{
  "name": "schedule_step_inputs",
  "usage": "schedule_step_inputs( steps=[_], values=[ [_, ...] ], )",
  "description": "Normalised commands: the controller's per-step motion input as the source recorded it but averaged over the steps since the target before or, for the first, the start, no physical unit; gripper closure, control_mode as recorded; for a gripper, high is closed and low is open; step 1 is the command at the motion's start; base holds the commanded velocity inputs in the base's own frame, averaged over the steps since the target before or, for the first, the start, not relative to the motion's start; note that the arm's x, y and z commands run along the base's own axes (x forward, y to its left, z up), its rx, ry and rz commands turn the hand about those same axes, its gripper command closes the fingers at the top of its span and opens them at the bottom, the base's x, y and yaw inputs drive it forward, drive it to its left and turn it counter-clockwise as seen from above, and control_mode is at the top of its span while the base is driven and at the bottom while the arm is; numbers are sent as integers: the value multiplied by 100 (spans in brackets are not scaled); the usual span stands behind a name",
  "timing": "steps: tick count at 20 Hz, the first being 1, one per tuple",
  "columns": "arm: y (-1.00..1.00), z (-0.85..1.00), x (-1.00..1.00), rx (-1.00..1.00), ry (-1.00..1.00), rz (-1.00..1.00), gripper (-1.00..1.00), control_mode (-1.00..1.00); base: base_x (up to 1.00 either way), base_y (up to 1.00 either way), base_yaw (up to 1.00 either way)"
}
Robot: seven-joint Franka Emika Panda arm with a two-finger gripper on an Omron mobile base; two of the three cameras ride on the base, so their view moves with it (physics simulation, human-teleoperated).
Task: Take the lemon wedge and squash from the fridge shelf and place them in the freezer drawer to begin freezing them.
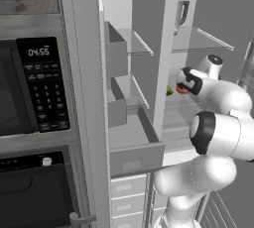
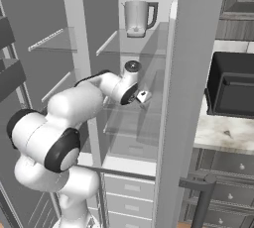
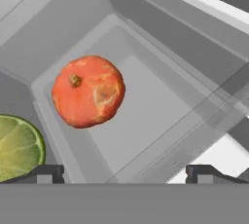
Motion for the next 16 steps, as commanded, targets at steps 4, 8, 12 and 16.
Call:
schedule_step_inputs(
  steps=[4, 8, 12, 16],
  values=[
    [0, -31, 61, 0, 0, 0, -100, -100, 0, 0, 0],
    [0, -28, 44, 0, 0, 0, -100, -100, 0, 0, 0],
    [-4, -20, 51, 0, 0, 0, -100, -100, 0, 0, 0],
    [0, -51, 44, 0, 0, 0, -100, -100, 0, 0, 0]
  ],
)
